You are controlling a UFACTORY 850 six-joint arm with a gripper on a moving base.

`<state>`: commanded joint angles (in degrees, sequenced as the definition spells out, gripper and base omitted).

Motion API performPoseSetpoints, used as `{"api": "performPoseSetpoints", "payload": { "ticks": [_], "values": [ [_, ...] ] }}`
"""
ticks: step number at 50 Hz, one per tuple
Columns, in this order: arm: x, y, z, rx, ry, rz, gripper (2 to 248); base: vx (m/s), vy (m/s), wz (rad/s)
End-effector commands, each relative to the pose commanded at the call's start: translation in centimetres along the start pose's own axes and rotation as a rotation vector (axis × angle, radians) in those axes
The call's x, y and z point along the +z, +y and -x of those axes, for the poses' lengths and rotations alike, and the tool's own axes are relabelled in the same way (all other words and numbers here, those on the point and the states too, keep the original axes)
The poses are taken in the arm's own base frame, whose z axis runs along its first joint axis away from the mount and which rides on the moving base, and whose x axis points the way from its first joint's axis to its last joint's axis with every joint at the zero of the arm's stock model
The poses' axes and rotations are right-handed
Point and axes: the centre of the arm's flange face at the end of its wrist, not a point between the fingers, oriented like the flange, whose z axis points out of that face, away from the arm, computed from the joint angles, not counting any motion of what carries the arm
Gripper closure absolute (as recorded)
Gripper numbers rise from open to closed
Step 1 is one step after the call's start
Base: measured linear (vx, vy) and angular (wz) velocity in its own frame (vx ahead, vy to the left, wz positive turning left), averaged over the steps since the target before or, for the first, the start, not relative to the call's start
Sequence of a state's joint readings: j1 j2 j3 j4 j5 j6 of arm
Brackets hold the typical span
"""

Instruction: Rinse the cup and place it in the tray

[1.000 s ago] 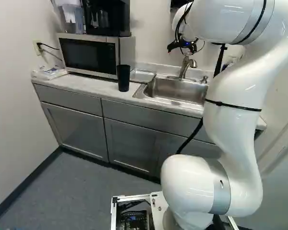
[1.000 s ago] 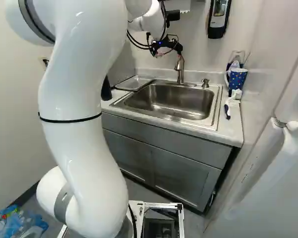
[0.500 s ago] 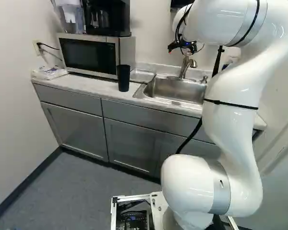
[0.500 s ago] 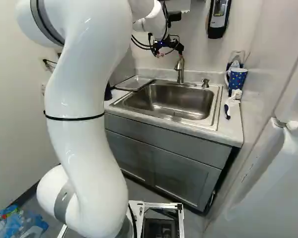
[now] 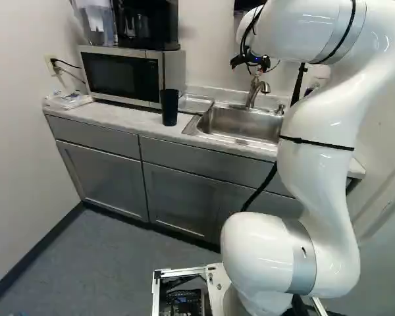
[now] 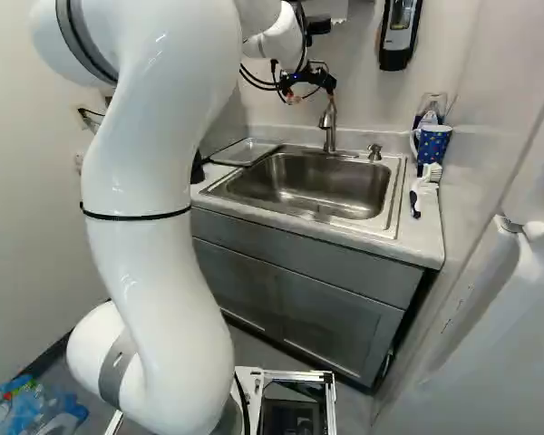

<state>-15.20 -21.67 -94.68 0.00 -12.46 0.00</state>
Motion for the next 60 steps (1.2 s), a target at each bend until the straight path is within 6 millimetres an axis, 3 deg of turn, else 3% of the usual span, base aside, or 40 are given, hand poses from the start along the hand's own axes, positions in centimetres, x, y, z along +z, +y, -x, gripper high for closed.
{"api": "performPoseSetpoints", "payload": {
  "ticks": [30,60],
  "values": [
    [-0.2,-0.1,-0.1,-0.001,0.013,-0.002,3,0.0,0.0,0.0],
    [-4.7,-2.8,2.0,-0.023,-0.007,-0.04,3,0.0,0.0,0.0]
  ]
}}
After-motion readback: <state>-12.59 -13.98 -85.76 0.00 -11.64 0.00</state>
